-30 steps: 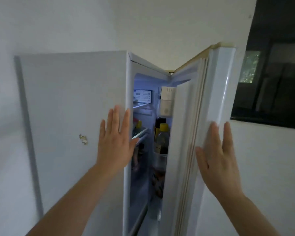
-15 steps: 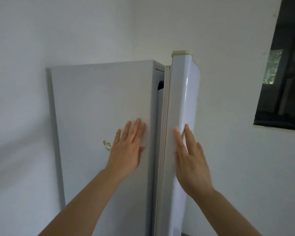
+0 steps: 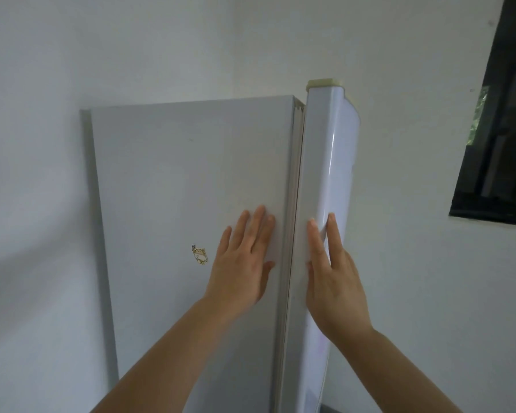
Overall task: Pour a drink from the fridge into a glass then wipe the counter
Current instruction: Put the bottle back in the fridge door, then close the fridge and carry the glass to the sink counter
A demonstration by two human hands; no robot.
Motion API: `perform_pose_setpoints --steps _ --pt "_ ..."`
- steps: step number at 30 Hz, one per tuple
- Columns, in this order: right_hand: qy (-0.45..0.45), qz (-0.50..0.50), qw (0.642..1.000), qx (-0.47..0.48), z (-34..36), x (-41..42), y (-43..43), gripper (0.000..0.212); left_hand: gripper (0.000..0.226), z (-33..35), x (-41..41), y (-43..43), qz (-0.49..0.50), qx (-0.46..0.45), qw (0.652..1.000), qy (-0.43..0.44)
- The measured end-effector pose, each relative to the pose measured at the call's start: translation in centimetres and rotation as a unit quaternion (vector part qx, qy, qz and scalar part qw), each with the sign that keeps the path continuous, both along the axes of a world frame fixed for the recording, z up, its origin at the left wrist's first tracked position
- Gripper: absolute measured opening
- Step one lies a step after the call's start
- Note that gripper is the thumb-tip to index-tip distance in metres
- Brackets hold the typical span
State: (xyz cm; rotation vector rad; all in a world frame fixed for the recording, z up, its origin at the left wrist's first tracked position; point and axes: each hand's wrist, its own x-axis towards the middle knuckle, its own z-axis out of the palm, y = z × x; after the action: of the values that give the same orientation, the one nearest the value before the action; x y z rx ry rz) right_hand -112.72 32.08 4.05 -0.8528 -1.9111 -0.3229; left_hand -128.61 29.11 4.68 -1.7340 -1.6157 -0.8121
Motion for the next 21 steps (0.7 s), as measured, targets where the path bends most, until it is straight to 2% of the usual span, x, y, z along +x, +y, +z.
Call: perform_pose_setpoints --steps 6,12,17,21 --pt "0.022 -0.014 1.000 -0.010 0.1 -0.6 -0.8 0.075 0.077 -0.6 -1.2 -1.3 0.028 -0.019 0.999 -0.004" --pt "0.000 -0.013 0.998 -0.056 -1.5 -0.7 -2.8 0.064 0.072 -2.8 -2.3 -4.1 0.090 -0.128 0.988 -0.010" --pt "-0.112 -0.003 0.992 -0.051 -5.7 -0.8 -5.3 0.065 0.070 -4.9 -1.8 -8.0 0.202 -0.246 0.947 -0.041" --pt "-0.255 0.048 0.959 -0.115 -9.2 -1.4 -7.5 0.076 0.070 -7.0 -1.4 -12.8 0.279 -0.315 0.903 -0.091"
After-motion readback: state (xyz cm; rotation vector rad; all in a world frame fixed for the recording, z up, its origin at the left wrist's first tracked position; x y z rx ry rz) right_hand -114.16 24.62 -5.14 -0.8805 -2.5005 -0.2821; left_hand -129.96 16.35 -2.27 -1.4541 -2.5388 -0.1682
